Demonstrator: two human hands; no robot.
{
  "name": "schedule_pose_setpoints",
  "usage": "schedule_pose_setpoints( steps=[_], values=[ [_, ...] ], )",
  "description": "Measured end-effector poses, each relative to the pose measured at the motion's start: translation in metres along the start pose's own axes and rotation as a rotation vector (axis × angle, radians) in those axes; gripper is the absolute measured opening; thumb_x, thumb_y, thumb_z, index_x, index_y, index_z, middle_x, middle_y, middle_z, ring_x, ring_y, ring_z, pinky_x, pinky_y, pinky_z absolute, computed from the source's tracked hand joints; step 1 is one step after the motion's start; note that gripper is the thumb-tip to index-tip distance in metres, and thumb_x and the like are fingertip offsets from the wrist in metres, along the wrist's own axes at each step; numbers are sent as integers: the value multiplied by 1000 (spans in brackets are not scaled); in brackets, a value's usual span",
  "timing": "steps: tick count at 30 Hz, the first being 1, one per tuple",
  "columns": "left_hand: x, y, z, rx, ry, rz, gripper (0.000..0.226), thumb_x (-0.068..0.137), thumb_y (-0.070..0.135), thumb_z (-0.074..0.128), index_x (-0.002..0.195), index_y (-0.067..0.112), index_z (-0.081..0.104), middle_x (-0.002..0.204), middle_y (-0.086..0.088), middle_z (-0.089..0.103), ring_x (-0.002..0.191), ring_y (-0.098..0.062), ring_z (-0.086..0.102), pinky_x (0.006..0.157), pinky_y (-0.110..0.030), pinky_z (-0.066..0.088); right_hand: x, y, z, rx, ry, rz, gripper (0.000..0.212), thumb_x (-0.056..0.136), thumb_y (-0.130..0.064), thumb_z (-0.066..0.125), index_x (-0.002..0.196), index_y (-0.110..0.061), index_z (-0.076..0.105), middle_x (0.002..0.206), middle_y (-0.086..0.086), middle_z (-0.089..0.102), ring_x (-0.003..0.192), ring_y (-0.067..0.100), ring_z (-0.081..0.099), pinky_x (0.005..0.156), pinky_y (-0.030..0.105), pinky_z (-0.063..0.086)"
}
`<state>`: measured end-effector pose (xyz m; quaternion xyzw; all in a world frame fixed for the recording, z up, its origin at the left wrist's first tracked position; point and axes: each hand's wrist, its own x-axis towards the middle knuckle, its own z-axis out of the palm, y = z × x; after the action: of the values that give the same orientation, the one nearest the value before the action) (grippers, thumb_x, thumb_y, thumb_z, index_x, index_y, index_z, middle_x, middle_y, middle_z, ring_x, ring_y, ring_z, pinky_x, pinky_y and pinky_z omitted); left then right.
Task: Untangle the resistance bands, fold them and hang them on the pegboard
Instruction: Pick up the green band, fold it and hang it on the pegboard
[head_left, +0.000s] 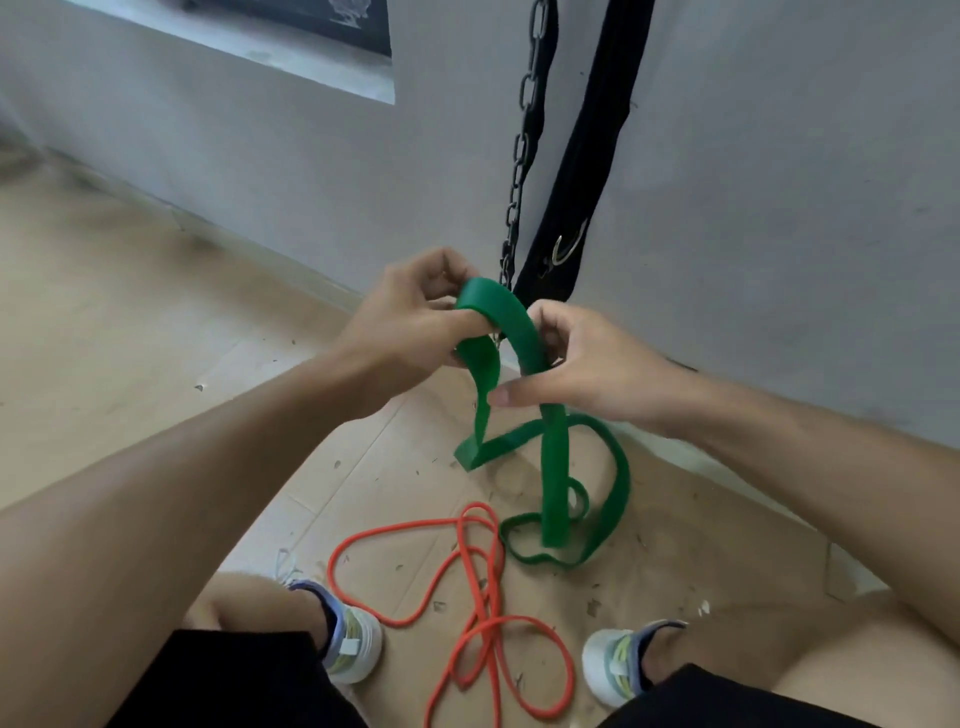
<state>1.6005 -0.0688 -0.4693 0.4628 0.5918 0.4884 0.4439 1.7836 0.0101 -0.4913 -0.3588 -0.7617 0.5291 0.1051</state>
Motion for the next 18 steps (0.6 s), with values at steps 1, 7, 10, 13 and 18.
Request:
schedule_pose_setpoints(
  steps=[1,7,10,13,18],
  values=[
    [-1,2,1,-48,-9,-14,24,90,-11,62,88,11,54,80,-2,71,78,-21,71,66,-36,64,2,6,7,-70,37,35,57,67,-41,95,108,-23,61,93,-2,73,85,17,72,80,44,62],
    [-4,8,5,-410,-68,9,25,79,-13,56,86,9,46,103,-20,75,104,-38,73,82,-52,62,16,42,29,-379,-85,52,75,76,-56,85,138,-26,55,130,-9,64,118,13,61,103,34,51],
    [-1,13,2,-599,-22,37,27,78,-16,47,85,10,45,98,-18,76,105,-40,72,84,-53,61,22,61,31,-329,-41,123,43,80,-51,84,108,-20,71,110,-3,74,103,17,69,98,42,56],
    [3,20,-9,-708,94,40,31,74,-13,44,99,7,45,98,-17,72,102,-37,73,87,-52,60,30,71,27,-286,40,147,33,81,-38,85,96,-17,66,102,5,73,98,27,69,92,48,58],
    [18,16,-37,-645,671,-162,42,95,-12,43,134,4,46,127,-13,62,104,-24,70,79,-35,63,27,57,3,-178,137,95,40,90,-19,77,120,-25,52,110,-3,69,95,16,73,87,42,62]
  ],
)
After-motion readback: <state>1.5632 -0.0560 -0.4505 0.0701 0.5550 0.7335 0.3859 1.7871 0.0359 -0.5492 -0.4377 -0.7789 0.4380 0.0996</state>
